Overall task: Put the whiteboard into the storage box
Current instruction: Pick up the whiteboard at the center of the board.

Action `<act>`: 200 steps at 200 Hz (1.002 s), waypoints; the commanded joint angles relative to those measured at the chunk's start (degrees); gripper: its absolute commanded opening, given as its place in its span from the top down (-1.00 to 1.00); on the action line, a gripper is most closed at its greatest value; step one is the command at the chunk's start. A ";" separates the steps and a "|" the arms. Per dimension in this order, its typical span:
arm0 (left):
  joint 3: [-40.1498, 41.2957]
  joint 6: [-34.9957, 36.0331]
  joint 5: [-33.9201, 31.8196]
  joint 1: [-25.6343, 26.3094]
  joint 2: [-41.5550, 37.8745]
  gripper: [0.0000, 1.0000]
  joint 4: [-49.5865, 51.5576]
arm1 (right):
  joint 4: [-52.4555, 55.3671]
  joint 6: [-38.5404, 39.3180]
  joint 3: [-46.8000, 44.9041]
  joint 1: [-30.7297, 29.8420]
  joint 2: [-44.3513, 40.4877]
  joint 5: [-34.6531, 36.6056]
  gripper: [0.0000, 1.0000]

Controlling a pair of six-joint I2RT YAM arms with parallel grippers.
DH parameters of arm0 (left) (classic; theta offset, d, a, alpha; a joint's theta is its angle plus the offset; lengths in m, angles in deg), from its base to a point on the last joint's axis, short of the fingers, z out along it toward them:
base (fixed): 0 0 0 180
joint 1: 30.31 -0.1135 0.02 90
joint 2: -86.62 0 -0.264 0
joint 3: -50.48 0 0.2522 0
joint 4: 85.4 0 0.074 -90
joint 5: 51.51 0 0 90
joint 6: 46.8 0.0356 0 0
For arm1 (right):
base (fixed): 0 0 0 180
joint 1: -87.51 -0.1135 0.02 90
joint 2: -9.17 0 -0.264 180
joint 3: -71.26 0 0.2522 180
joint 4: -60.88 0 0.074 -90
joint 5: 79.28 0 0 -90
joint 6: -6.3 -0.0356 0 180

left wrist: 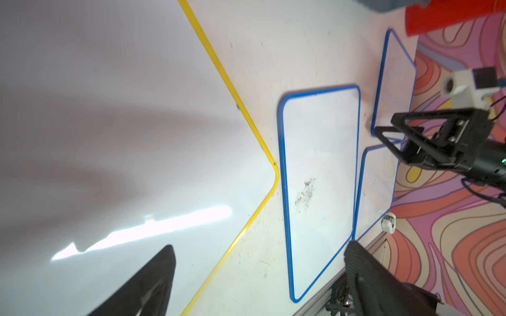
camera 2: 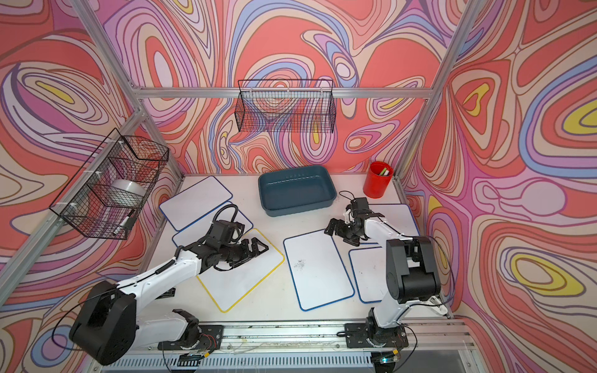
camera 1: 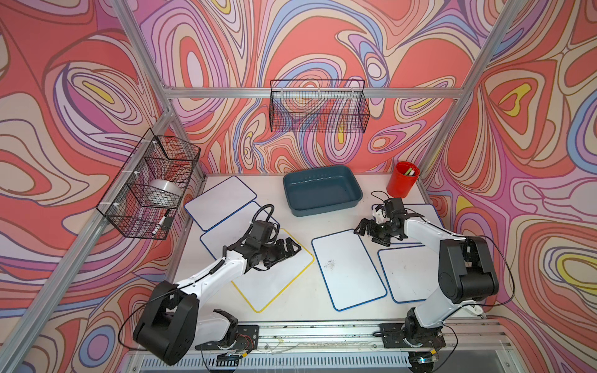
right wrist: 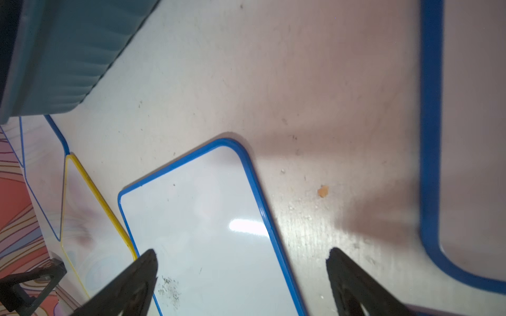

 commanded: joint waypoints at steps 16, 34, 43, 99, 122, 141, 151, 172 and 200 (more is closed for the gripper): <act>-5.99 -5.82 -0.40 8.06 8.03 -0.80 1.12 | 4.87 1.81 -0.60 -1.00 -0.87 1.12 -0.97; -7.18 -8.55 0.62 10.90 10.67 -0.80 -0.12 | 4.07 1.84 -2.34 -1.02 -2.26 2.76 -0.97; -7.16 -10.40 0.85 11.72 11.36 -0.79 -0.69 | 4.21 1.85 -2.76 -1.00 -2.23 2.91 -0.97; -9.01 -16.37 0.65 17.74 15.77 -0.79 -2.35 | 4.08 2.36 -5.73 -1.46 -3.31 1.70 -0.97; -9.34 -17.96 0.55 19.45 17.72 -0.78 -4.91 | 2.83 1.88 -7.77 -1.55 -4.64 1.29 -0.97; -10.45 -18.62 0.15 20.04 19.46 -0.78 -5.58 | 1.67 1.05 -9.39 -1.68 -5.00 0.30 -0.97; -10.58 -19.03 -0.08 20.21 20.34 -0.78 -6.94 | 1.67 1.05 -9.81 -1.87 -5.32 -0.24 -0.97; -10.93 -19.72 0.22 20.28 23.18 -0.78 -10.03 | 1.33 0.80 -10.86 -2.13 -6.12 -0.05 -0.97; -11.33 -21.20 1.43 20.44 26.28 -0.75 -13.78 | 2.06 -0.17 -10.85 -2.46 -6.54 0.07 -0.97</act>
